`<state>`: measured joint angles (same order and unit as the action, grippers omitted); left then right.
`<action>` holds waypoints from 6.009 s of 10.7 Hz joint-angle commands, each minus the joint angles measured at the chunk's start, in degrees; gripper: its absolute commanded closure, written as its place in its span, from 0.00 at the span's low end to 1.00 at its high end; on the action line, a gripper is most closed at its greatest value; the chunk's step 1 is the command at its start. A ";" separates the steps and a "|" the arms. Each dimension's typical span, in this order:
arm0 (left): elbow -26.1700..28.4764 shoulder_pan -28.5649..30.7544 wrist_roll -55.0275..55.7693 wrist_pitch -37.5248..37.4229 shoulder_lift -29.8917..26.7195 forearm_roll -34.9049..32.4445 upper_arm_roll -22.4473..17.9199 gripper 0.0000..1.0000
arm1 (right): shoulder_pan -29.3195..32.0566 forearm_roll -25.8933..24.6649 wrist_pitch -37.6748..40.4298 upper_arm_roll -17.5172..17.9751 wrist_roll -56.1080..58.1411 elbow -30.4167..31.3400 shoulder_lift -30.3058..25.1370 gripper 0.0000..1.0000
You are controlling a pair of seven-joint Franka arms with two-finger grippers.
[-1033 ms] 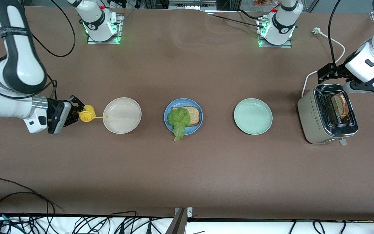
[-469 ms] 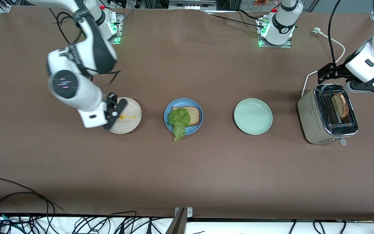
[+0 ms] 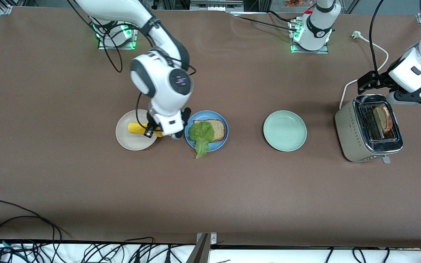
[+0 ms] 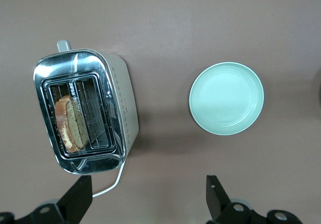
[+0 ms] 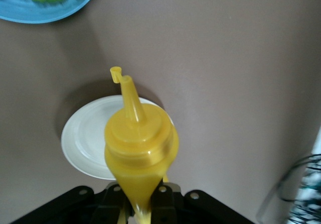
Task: Make sandwich in blue plate with both arms
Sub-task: 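Tilt the mustard bottle over the lettuce with the right gripper, then carry the mustard bottle away from the blue plate with the right gripper, then set the mustard bottle down while the left gripper grasps the toaster bread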
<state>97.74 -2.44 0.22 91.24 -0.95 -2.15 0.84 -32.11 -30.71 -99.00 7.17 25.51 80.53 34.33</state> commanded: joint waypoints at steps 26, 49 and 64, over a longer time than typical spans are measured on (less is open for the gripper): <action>-0.62 -0.20 -1.27 -0.18 0.07 0.49 -0.32 0.00 | 8.51 12.91 8.75 -1.54 13.04 -9.77 0.58 0.90; 3.32 3.58 -16.56 20.72 15.98 -4.79 -10.16 0.00 | 49.59 63.41 14.28 -1.46 95.95 1.56 10.32 0.89; 12.74 4.29 -18.42 19.34 12.20 -3.91 -12.89 0.78 | 49.24 63.23 9.79 -1.28 98.15 6.48 10.32 0.00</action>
<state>109.66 1.79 -18.02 112.83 12.90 -5.48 -12.03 16.40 32.06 -89.10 5.25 122.72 85.51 45.55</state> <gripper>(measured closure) 0.383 0.740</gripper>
